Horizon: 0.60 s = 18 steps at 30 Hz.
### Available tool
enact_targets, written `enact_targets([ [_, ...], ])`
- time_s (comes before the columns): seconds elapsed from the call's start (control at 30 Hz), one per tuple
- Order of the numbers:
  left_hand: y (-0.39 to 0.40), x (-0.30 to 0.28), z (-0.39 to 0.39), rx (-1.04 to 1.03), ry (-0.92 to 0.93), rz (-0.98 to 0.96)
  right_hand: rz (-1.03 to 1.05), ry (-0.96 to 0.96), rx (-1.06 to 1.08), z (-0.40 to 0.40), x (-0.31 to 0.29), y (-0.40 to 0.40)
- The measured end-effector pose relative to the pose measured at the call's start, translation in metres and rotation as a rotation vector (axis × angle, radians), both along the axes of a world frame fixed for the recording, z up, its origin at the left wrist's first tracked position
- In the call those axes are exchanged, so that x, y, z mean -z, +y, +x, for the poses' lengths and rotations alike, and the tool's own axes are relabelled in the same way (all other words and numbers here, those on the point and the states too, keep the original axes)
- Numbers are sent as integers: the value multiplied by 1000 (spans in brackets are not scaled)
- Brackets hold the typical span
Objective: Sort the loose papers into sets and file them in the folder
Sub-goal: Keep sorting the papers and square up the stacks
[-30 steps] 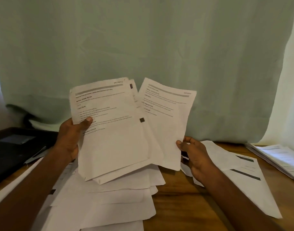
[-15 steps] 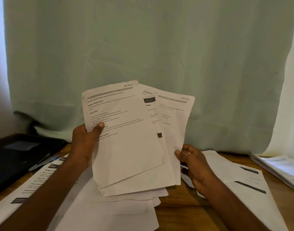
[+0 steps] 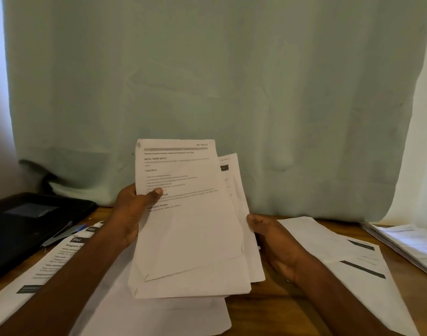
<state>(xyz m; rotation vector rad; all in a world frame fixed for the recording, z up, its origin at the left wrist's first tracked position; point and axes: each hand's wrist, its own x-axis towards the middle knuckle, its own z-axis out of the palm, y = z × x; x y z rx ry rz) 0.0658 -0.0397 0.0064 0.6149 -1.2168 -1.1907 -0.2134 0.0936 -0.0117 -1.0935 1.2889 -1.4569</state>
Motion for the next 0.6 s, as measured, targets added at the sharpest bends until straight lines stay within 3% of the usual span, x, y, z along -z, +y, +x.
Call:
enact_targets([
  [0.07, 5, 1, -4, -17, -58, -14, 40, -71, -58, 4, -2, 1],
  [0.2, 16, -3, -13, -6, -35, -17, -26, 70, -114, 10, 1, 4],
  [0.33, 32, -7, -20, 303, -42, 38, -250, -78, 117, 15, -5, 4],
  [0.4, 39, -7, -25, 388, -83, 6, -394, 2, 238, 16, -15, 10],
  [0.47, 46, -8, -32, 336, -56, -57, -505, 107, 292, 18, -21, 17],
  [0.6, 60, -24, -42, 10, -55, -302, -633, 73, 302, 28, -24, 23],
])
